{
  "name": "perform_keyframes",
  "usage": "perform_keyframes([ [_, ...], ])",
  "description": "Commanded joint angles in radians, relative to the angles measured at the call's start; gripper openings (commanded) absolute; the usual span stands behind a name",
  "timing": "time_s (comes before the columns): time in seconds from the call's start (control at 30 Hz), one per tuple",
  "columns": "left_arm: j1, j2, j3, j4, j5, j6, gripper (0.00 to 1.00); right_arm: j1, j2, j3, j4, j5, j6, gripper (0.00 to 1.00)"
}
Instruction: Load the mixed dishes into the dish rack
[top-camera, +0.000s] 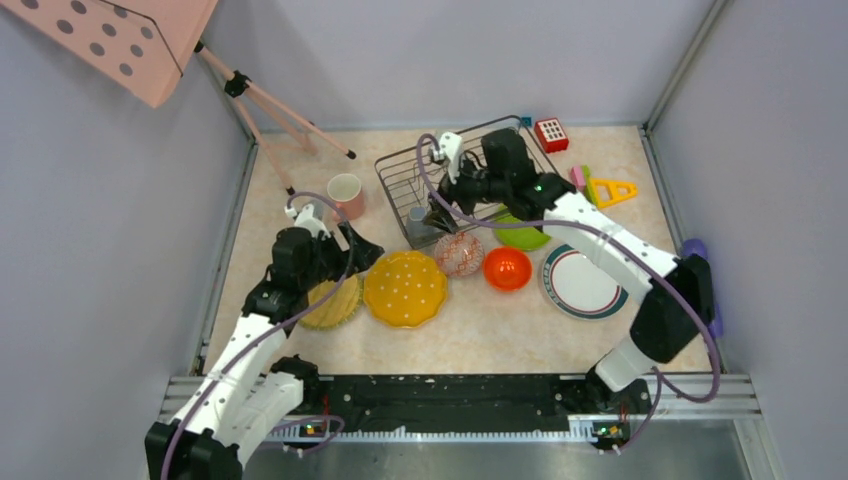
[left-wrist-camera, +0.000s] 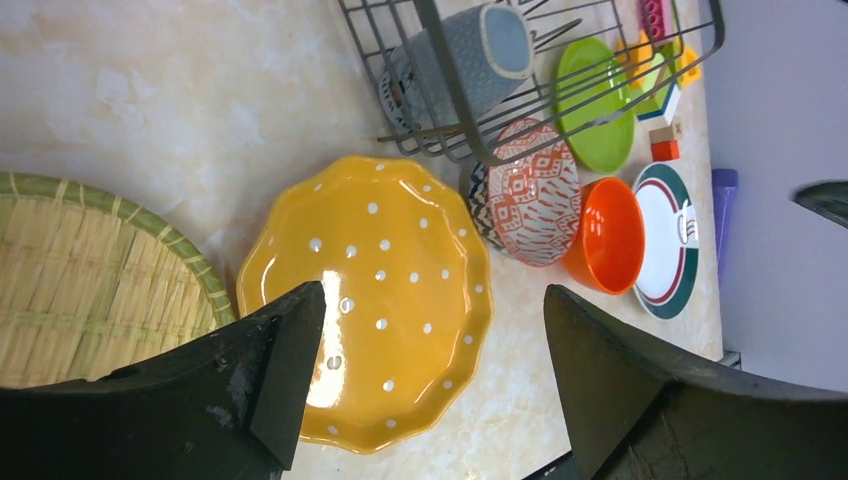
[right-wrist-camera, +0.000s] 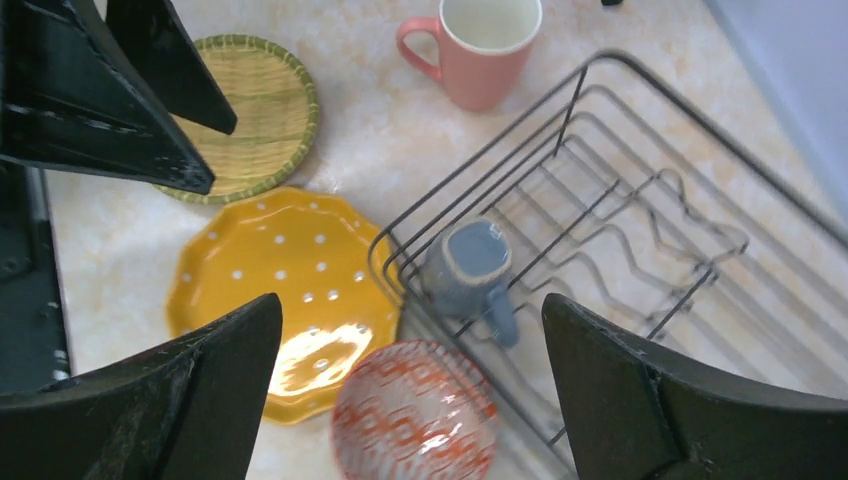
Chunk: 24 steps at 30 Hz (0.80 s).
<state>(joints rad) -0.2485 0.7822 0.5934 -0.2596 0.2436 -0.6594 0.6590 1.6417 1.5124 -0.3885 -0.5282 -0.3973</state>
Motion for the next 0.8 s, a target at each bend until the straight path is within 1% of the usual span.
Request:
perform_keyframes([
  [0.0,0.002,0.03,-0.035,0.073,0.032,-0.032,0.84,0.012,-0.163,-0.205,0.2,0.18,0.45,0.99],
  [0.1,-0.008,0.071,-0.059,0.126,0.029,-0.073,0.83,0.009,-0.274,-0.344,0.194,0.292,0.562,0.99],
  [0.17,-0.015,0.103,-0.063,0.169,0.014,-0.104,0.81,0.001,-0.358,-0.441,0.191,0.4,0.633,0.99],
  [0.27,-0.021,0.159,-0.052,0.24,-0.029,-0.173,0.79,-0.021,-0.436,-0.522,0.154,0.452,0.761,0.99],
  [0.3,-0.021,0.18,-0.045,0.25,-0.04,-0.196,0.78,-0.023,-0.45,-0.535,0.125,0.493,0.816,0.99],
  [0.4,-0.022,0.245,-0.014,0.316,-0.087,-0.274,0.75,-0.021,-0.486,-0.571,0.04,0.649,1.096,0.99],
  [0.47,-0.023,0.296,0.003,0.369,-0.108,-0.327,0.75,-0.016,-0.511,-0.609,0.02,0.687,1.259,0.99],
  [0.57,-0.023,0.382,0.029,0.449,-0.126,-0.409,0.74,0.036,-0.522,-0.645,0.027,0.767,1.44,0.99],
  [0.67,-0.025,0.485,0.1,0.46,-0.123,-0.442,0.74,0.122,-0.475,-0.628,0.025,0.836,1.524,0.99],
  [0.77,-0.026,0.562,0.166,0.462,-0.13,-0.438,0.73,0.203,-0.408,-0.606,0.023,0.871,1.642,0.99],
])
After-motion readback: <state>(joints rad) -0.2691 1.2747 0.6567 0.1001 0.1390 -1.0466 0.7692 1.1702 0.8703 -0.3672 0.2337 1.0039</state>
